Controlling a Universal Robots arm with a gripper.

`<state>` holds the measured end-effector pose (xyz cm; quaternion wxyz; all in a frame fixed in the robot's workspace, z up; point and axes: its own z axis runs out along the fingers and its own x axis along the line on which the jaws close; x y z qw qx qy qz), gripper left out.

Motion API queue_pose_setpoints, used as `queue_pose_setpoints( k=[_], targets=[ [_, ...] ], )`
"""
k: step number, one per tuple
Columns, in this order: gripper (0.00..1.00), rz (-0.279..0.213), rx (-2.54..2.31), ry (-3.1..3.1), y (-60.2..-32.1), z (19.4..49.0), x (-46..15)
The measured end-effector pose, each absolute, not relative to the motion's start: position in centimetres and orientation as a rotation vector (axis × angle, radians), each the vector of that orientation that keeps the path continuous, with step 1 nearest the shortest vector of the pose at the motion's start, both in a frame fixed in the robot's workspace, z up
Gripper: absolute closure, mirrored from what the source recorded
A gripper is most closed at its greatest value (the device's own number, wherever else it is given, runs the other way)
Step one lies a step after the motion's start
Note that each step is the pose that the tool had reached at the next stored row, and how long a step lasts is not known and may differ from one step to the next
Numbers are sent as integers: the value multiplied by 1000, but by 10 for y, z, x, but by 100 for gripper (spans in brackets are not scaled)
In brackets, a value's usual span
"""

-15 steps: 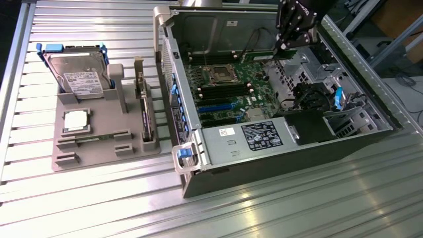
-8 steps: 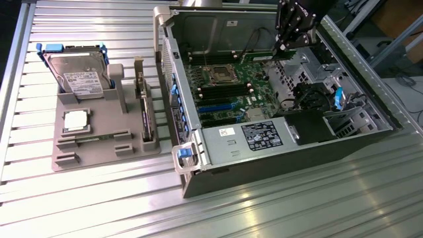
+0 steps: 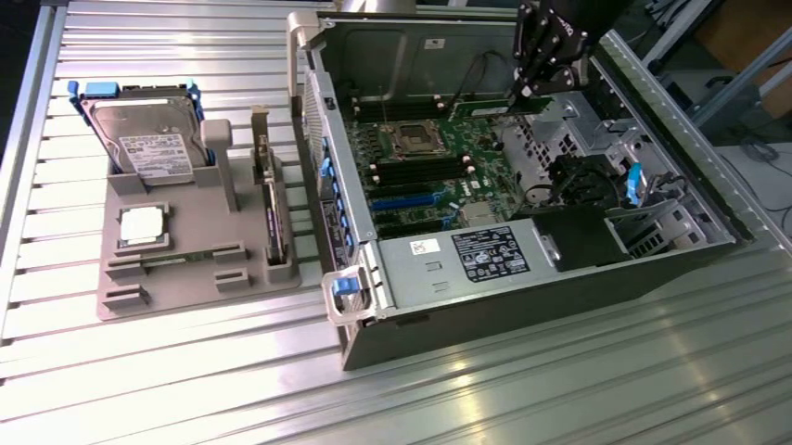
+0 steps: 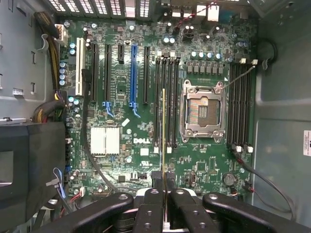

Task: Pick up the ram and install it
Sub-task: 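Insert the ram into the slot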

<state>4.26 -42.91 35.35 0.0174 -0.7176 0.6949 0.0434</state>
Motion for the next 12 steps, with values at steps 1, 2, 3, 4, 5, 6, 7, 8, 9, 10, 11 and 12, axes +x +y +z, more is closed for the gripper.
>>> queue_pose_setpoints(
  k=[1, 2, 3, 4, 5, 6, 7, 8, 9, 10, 11, 12],
  targets=[
    [88, 135, -2230, 2159, -429, 353, 43],
    [88, 136, -2229, 2158, -429, 352, 43],
    [88, 137, -2229, 2158, -429, 351, 43],
    [88, 137, -2228, 2158, -429, 351, 43],
    [88, 138, -2228, 2158, -429, 350, 43],
    [88, 139, -2228, 2157, -429, 349, 43],
    [88, 139, -2228, 2157, -429, 349, 43],
    [88, 140, -2227, 2156, -429, 348, 43],
    [88, 140, -2227, 2156, -429, 348, 43],
    [88, 140, -2227, 2156, -429, 348, 43],
    [88, 141, -2227, 2156, -429, 347, 43],
    [88, 141, -2226, 2156, -429, 347, 43]
  ],
)
